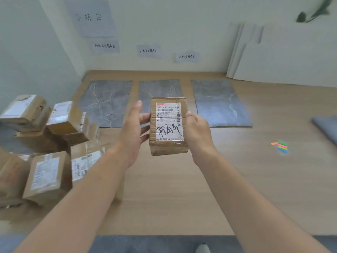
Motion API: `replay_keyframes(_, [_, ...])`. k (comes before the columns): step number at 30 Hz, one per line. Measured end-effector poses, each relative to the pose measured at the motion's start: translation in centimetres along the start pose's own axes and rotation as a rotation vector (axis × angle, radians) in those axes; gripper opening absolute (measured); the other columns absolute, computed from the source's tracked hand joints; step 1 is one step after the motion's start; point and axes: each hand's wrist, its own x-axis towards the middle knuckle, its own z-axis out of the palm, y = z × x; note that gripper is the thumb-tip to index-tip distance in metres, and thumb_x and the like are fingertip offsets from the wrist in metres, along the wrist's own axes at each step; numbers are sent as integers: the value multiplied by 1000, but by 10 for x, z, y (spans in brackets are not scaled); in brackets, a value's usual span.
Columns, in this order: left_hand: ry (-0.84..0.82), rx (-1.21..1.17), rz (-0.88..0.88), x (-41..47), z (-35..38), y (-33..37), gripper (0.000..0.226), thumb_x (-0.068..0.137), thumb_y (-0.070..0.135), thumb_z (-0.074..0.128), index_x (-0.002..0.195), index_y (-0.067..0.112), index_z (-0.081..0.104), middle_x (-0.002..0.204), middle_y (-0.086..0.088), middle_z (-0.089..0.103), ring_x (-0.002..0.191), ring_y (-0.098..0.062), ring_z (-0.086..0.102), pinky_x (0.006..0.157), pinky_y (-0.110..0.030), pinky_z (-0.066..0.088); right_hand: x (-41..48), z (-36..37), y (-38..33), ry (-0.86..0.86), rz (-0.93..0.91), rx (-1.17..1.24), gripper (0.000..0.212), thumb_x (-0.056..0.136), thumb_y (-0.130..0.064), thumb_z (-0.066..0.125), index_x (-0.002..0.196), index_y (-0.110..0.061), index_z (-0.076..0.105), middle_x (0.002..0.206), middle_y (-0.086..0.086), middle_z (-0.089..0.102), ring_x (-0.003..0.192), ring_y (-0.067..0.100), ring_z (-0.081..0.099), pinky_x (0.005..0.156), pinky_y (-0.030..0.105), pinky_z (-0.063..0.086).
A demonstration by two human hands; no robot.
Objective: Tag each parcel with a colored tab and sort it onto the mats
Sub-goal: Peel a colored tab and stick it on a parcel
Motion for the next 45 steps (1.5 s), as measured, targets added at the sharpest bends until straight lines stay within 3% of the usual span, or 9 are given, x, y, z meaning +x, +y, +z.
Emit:
replay_keyframes(7, [88,-50,-67,17,105,-46,61,101,55,36,74,19,77,79,6,76,87,-21,68,93,-40,51,44,-85,46,-79,80,-24,47,96,-53,34,96,-19,66,98,-1,74,96,22,69,93,50,56])
replay_keyframes(14, [69,21,-194,44,144,-94,61,102,55,32,86,22,81,95,9,77,111,-26,64,104,-41,47,75,-118,101,-111,192,8,52,87,-60,35,99,-24,69,99,-6,76,98,19,72,95,50,56])
replay_keyframes(23, [101,68,-336,88,145,-192,47,103,51,32,104,21,69,73,20,74,91,-14,65,93,-32,49,101,-98,205,-108,313,40,32,105,-41,41,108,-23,68,104,-8,76,100,12,71,96,42,56])
replay_keyframes(31, [102,62,-413,93,128,-241,52,102,52,37,125,15,65,84,16,76,103,-16,68,97,-36,52,96,-79,253,-120,341,57,25,108,-37,43,98,-29,65,95,-18,73,90,-4,67,84,27,52])
replay_keyframes(38, [118,120,-394,94,127,-242,39,101,51,40,116,24,65,112,17,70,118,-15,60,107,-37,45,95,-80,254,-75,357,54,28,108,-39,43,121,-29,66,124,-14,70,117,5,62,111,38,45])
replay_keyframes(40, [109,162,-332,95,134,-232,30,104,44,38,98,29,64,85,31,71,94,9,62,88,-13,47,96,-87,246,-21,368,18,46,108,-39,43,149,-21,50,153,-8,51,142,10,44,120,33,32])
replay_keyframes(42, [88,175,-281,96,145,-215,30,106,38,36,92,28,61,64,34,65,61,20,58,58,-1,43,99,-99,239,38,352,-3,51,107,-38,44,154,-18,44,158,-5,44,146,12,38,120,31,29])
replay_keyframes(43, [78,180,-257,100,150,-209,28,104,39,38,98,26,62,67,31,67,59,21,57,54,-1,41,101,-105,235,60,340,-1,50,107,-38,44,153,-18,45,157,-5,45,146,11,39,119,29,29])
replay_keyframes(45, [55,164,-221,108,163,-195,37,96,50,45,115,25,64,97,24,68,87,16,62,69,-4,44,107,-121,225,108,314,18,50,107,-37,45,153,-18,46,156,-5,47,144,11,41,116,27,30])
